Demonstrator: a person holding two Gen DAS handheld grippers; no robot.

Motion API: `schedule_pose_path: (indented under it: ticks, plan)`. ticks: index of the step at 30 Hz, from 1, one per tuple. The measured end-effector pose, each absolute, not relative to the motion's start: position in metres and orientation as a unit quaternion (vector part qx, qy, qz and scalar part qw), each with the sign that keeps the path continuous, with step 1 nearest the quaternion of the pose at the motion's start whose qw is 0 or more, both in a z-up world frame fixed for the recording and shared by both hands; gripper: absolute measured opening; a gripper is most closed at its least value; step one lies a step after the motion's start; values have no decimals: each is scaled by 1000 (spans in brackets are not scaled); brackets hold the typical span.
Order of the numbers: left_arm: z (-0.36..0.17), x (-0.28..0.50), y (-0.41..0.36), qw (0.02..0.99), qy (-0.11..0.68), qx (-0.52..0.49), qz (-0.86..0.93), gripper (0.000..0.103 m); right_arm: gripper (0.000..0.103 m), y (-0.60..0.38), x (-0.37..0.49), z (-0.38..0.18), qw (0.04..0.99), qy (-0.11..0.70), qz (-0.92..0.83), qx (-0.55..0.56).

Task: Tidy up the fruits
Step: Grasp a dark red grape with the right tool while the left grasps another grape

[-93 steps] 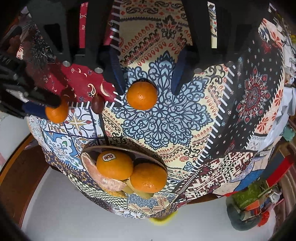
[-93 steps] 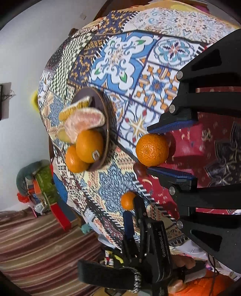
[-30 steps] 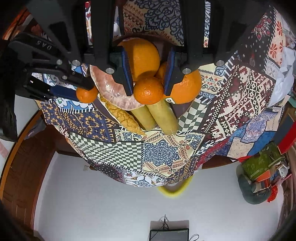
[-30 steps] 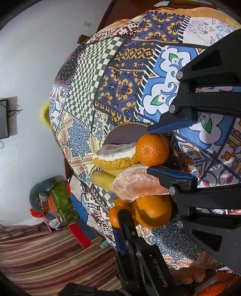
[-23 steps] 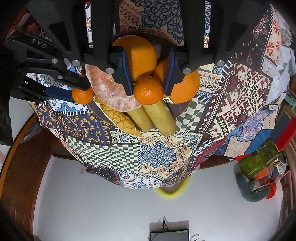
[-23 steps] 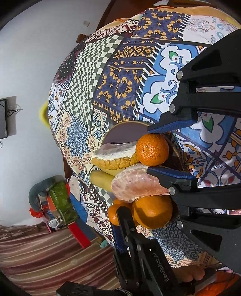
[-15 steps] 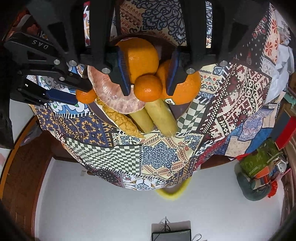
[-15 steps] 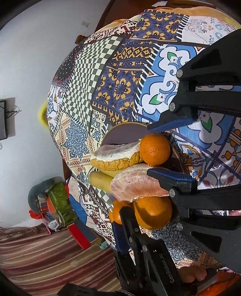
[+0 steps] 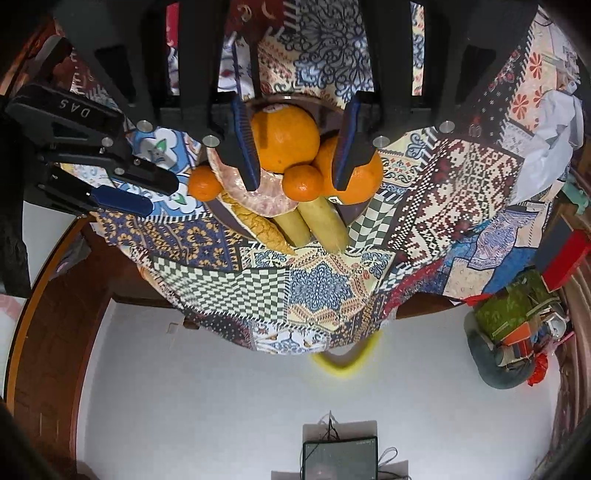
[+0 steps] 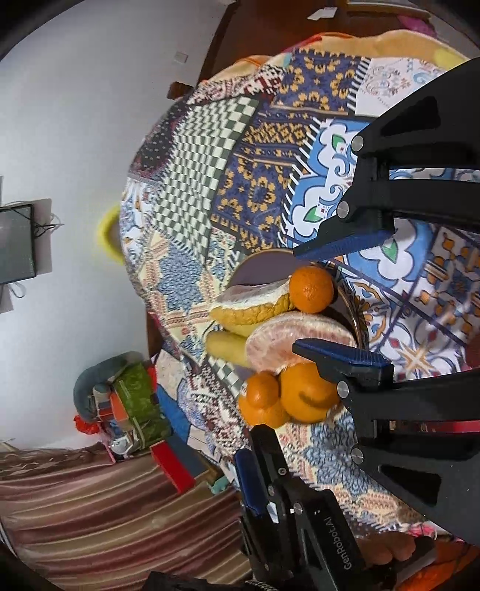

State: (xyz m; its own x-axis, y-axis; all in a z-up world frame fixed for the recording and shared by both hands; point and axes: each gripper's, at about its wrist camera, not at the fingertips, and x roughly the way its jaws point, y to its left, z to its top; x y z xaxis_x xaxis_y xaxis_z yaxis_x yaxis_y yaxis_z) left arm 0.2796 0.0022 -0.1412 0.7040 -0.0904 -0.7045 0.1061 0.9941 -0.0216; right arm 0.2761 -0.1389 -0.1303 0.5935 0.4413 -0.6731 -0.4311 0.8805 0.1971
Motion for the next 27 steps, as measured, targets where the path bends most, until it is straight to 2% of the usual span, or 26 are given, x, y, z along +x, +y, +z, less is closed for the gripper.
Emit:
schedule_pose_path:
  ticks: [8, 11, 22, 27]
  plan:
    - [-110, 240, 1, 933, 355, 7, -55, 43, 40, -146, 241, -94, 909, 340, 241, 2]
    - [-102, 226, 0, 936, 348, 6, -57, 44, 45, -147, 229, -85, 914, 329, 238, -1]
    - [-103, 191, 3, 931, 360, -4, -56, 44, 50, -150, 198, -82, 917, 330, 226, -16]
    - [-119, 186, 7, 922, 385, -6, -53, 44, 61, -150, 188, -95, 914, 342, 218, -21]
